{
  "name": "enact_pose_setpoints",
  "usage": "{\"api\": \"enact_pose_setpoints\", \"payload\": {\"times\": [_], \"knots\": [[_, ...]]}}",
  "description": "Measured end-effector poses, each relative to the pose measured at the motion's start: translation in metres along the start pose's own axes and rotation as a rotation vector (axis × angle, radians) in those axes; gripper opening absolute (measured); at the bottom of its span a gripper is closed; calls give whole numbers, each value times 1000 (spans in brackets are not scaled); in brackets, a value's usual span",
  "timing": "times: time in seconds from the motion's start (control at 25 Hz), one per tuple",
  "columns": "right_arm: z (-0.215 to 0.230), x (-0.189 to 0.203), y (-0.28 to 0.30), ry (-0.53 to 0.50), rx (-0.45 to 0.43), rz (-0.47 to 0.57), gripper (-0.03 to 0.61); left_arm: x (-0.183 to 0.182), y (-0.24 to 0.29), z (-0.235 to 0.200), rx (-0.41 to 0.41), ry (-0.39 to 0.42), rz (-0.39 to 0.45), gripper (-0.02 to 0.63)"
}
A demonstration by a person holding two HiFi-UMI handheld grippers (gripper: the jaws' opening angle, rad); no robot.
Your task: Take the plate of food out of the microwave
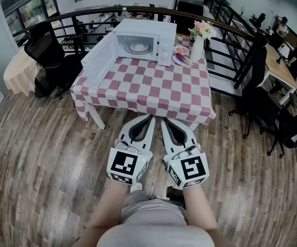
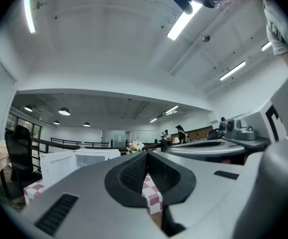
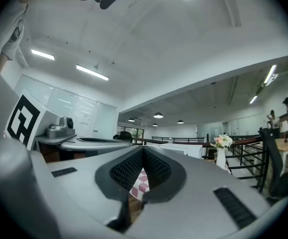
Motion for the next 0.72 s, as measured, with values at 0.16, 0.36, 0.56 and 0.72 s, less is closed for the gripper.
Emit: {"api": "enact_pose_setpoints", "payload": {"times": [0.16, 0.36, 0.56, 0.72], "knots": [[2, 4, 6, 5, 9, -5, 23, 2, 5, -6, 10, 1, -3, 2], [7, 8, 16, 5, 27, -10, 23, 6, 13, -14, 24, -2, -6, 2], [8, 13, 36, 36, 34, -2, 23, 11, 21, -33, 39, -4, -13, 2], [4, 19, 60, 43, 33, -3, 23, 13, 26, -57, 40, 4, -18, 2]]}}
Point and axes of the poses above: the fingertips, and each gripper's own axes: y forward along the fingers, z to its right, x out of its underside, the point moved 1 cm from there along -y, backward along the fingers, and after that the axes turned 5 degrees about z, right-handed, at the moved point
